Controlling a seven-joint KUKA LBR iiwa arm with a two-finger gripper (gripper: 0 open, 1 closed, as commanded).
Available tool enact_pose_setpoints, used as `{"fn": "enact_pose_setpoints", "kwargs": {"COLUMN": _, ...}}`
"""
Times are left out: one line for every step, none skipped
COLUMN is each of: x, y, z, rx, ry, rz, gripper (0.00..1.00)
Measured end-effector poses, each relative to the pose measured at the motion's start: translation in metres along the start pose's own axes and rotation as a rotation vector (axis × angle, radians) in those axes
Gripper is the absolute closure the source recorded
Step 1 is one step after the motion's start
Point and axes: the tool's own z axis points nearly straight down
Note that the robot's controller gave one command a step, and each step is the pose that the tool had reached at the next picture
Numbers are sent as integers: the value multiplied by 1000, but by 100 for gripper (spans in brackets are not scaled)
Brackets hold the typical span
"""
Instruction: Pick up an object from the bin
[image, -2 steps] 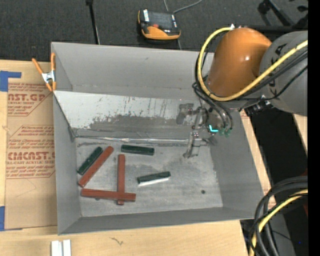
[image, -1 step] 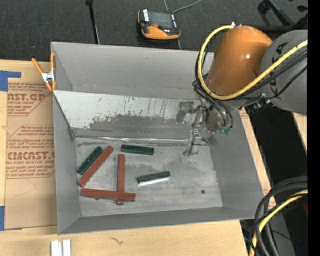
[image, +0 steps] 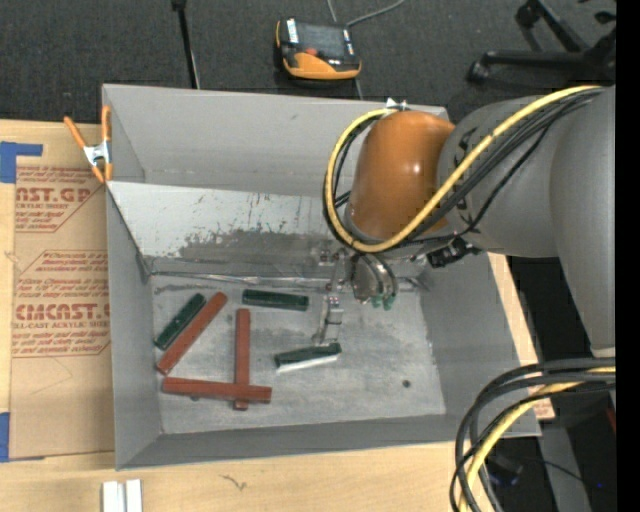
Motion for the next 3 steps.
{"fn": "enact_pose_setpoints", "kwargs": {"x": -10, "y": 36, "z": -4, "rx": 2, "ry": 7, "rz": -172, "gripper": 0}}
{"fn": "enact_pose_setpoints", "kwargs": {"x": 40, "y": -12, "z": 27, "rx": 3, "ry": 13, "rz": -125, "gripper": 0}}
{"fn": "enact_pose_setpoints", "kwargs": {"x": 19, "y": 41, "z": 47, "rx": 1, "ry": 3, "rz": -275, "gripper": 0}}
